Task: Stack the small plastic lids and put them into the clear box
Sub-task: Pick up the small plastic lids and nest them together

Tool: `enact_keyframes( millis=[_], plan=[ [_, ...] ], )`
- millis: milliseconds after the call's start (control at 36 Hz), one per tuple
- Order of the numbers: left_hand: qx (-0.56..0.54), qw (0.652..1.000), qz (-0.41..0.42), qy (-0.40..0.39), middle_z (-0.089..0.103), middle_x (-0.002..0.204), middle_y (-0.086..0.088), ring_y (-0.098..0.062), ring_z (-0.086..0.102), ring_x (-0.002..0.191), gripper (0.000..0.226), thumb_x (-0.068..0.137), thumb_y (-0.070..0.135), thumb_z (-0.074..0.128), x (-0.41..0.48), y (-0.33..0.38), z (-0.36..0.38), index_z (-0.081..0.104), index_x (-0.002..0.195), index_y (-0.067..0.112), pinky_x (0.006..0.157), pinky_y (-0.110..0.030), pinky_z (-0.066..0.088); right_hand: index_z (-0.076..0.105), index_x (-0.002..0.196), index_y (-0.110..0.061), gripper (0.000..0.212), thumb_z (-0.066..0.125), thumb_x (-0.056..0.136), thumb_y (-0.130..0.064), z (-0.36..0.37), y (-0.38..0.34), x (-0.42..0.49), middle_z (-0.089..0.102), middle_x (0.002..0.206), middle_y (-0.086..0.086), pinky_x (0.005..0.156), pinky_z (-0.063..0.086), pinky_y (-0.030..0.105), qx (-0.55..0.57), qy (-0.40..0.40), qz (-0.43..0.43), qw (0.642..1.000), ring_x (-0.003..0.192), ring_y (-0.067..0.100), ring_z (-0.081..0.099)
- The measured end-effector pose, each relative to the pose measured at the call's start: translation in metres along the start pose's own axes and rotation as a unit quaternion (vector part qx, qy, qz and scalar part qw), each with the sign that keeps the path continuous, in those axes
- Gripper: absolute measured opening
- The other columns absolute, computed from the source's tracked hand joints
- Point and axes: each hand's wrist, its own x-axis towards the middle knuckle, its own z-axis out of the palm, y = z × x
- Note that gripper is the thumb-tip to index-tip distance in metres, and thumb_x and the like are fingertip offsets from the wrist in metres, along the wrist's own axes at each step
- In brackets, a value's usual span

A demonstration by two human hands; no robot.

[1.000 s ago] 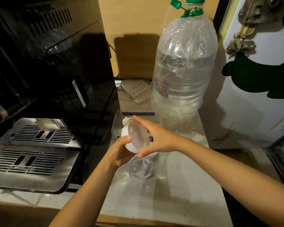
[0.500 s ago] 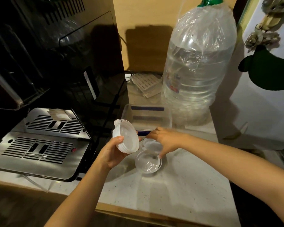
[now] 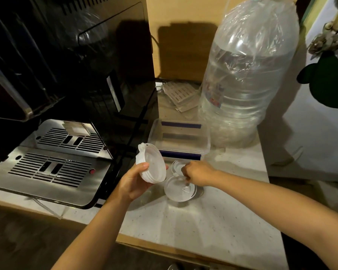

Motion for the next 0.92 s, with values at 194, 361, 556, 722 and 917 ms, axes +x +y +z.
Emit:
enact_keyframes(
  millis=[194,361,556,722,917],
  plan=[
    [-0.014,1.000,-0.006,0.020,0.060,0.096,-0.012,-0.022,0.070,0.081,0.099,0.018,0.039,0.091,0.008,-0.004,-0.002,0.051,0.106,0.017,0.067,-0.032,0.058,0.061,0.093,-0.002,0.018,0.046,0.089,-0.010,0.006,0.000,-0.013,0.067,0.099,0.015,0.063,0.036,0.031,-0.045,0.076,-0.023,0.996,0.090,0.034,0.061],
    [-0.021,0.999,-0.008,0.042,0.060,0.096,-0.012,-0.024,0.068,0.081,0.099,0.015,0.040,0.090,0.013,-0.007,-0.002,0.053,0.104,0.017,0.064,-0.031,0.058,0.057,0.101,-0.001,0.021,0.041,0.092,-0.010,0.007,0.000,-0.033,0.063,0.104,0.013,0.063,0.032,0.032,-0.040,0.099,-0.040,0.994,0.097,0.032,0.058],
    [-0.037,0.998,-0.006,0.045,0.059,0.098,-0.012,-0.024,0.068,0.083,0.097,0.017,0.037,0.091,0.021,-0.003,0.003,0.054,0.104,0.016,0.065,-0.033,0.058,0.055,0.052,-0.016,0.035,0.089,0.043,-0.015,-0.004,0.007,-0.059,0.054,0.048,-0.003,0.029,0.032,0.015,-0.046,0.270,-0.074,0.959,0.040,0.015,0.053],
    [-0.036,0.999,-0.005,0.034,0.059,0.105,-0.015,-0.030,0.062,0.096,0.113,0.020,0.036,0.091,0.029,0.002,0.011,0.046,0.120,0.011,0.072,-0.039,0.057,0.054,0.054,-0.012,0.020,0.059,0.073,-0.013,-0.035,0.014,-0.072,0.054,0.049,0.002,0.032,0.032,0.019,-0.037,0.400,-0.080,0.912,0.040,0.021,0.051],
    [-0.002,1.000,0.004,-0.013,0.073,0.087,-0.007,-0.022,0.067,0.085,0.094,0.019,0.040,0.090,0.037,0.007,0.032,0.057,0.103,0.015,0.072,-0.034,0.057,0.058,0.059,-0.010,0.019,0.063,0.075,-0.018,-0.067,0.005,-0.084,0.059,0.054,0.003,0.037,0.038,0.021,0.081,0.440,-0.051,0.893,0.044,0.019,0.053]
  ],
)
